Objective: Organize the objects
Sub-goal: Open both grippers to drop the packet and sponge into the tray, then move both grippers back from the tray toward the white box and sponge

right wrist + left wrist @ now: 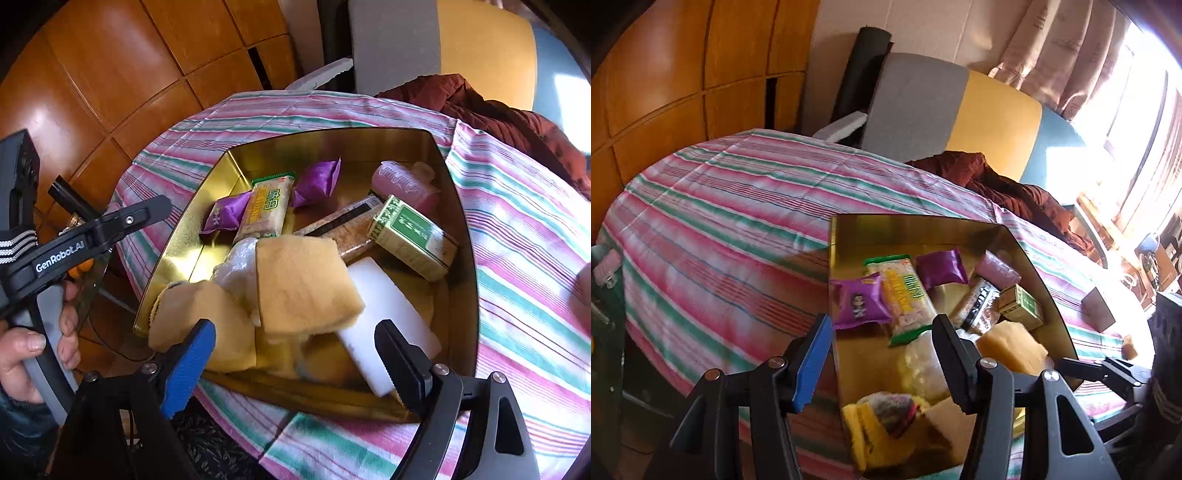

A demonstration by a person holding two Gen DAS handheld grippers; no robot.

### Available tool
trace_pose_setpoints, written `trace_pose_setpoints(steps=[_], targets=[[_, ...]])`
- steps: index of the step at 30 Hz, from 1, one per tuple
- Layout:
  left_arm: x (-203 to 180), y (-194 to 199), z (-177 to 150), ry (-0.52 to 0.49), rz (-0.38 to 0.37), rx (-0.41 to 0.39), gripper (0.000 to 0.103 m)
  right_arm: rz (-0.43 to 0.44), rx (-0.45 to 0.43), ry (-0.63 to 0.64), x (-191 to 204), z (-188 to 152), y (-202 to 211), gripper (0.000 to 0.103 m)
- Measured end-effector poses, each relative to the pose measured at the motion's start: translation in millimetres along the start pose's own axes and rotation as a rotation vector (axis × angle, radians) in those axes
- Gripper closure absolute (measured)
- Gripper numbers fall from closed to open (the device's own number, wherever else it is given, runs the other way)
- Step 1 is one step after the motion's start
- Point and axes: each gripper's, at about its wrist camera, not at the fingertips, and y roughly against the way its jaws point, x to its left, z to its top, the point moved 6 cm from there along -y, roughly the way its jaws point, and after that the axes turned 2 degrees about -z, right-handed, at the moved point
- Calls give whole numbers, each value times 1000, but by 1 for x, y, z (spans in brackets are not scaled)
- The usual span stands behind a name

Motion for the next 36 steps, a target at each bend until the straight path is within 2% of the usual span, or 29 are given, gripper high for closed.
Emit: trace_pose_setpoints(steps=[3, 6, 8, 11, 13, 15, 17, 21, 24, 31, 36], targets=[[12, 0, -6, 34, 19, 11, 46, 16, -9, 7, 4, -4, 9, 14], [15, -3, -12, 58, 15, 30, 46, 39, -3, 41, 16, -4, 8, 4], [11, -2, -14, 49, 8, 30, 46, 32, -5, 76, 26, -2, 0, 2], [9, 0, -15, 38, 2, 24, 46, -28, 13, 115, 32, 3, -23, 9], [10, -1, -16, 44, 5, 29, 46, -63, 37, 133, 34, 7, -39, 27], [13, 0, -17, 51, 7, 29, 46, -89, 55, 145, 33, 8, -52, 28], [15, 1, -16, 55, 14, 23, 46, -73, 77, 127, 32, 6, -58, 28], [18, 3, -14, 68, 23, 11, 46, -54, 73, 120, 33, 0, -51, 16], [14, 7, -12, 57, 28, -4, 46, -55, 49, 115, 35, -3, -40, 14], [-4, 29, -2, -20, 88, -96, 45, -124, -58, 95, 30, 2, -7, 0], [-21, 39, 0, -75, 90, -122, 45, -180, -110, 82, 27, 3, 10, 0]])
